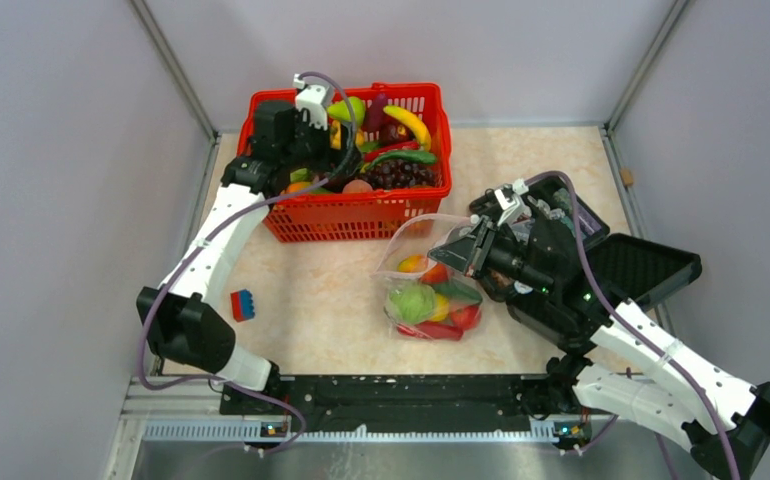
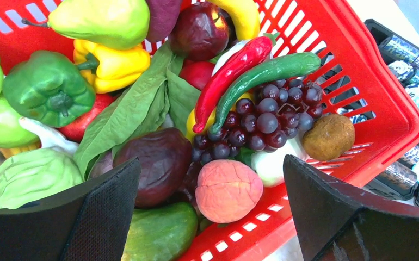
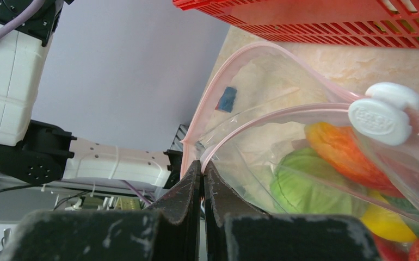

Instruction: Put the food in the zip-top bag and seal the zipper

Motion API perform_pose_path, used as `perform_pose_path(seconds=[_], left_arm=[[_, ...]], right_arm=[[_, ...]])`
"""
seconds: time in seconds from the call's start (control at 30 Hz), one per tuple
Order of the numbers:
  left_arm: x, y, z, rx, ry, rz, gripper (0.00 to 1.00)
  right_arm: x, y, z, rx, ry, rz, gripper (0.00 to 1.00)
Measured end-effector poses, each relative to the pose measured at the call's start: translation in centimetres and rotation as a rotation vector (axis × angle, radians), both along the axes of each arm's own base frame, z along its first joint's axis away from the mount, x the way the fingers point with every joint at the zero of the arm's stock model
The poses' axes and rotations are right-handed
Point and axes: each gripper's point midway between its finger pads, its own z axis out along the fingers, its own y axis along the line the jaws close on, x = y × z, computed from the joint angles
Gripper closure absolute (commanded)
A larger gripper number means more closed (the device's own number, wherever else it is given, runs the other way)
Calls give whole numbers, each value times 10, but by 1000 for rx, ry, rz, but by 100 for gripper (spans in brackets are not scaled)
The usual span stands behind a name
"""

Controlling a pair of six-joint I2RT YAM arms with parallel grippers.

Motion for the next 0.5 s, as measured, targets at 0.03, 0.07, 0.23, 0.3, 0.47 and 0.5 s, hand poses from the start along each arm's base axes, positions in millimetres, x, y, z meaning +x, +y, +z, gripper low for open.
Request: perform_pose_path(seconds=[0.03, 0.07, 0.23, 0.3, 0.47, 0.5], left_arm=[[1, -1, 0, -4, -1, -3, 1], [1, -2, 1, -9, -4, -10, 1], [0, -18, 8, -68, -41, -86, 5], [-4, -24, 6, -85, -38, -128, 6], [-18, -41, 3, -121, -11, -257, 10], [-22, -45, 2, -127, -2, -282, 10]], right_arm=[[0, 0, 0, 0, 0, 0, 100], [0, 0, 0, 0, 0, 0, 100], [0, 0, -1, -4, 4, -3, 100], [1, -1, -1, -4, 3, -5, 100], [1, -1, -1, -4, 3, -10, 100], [1, -1, -1, -4, 3, -11, 100]])
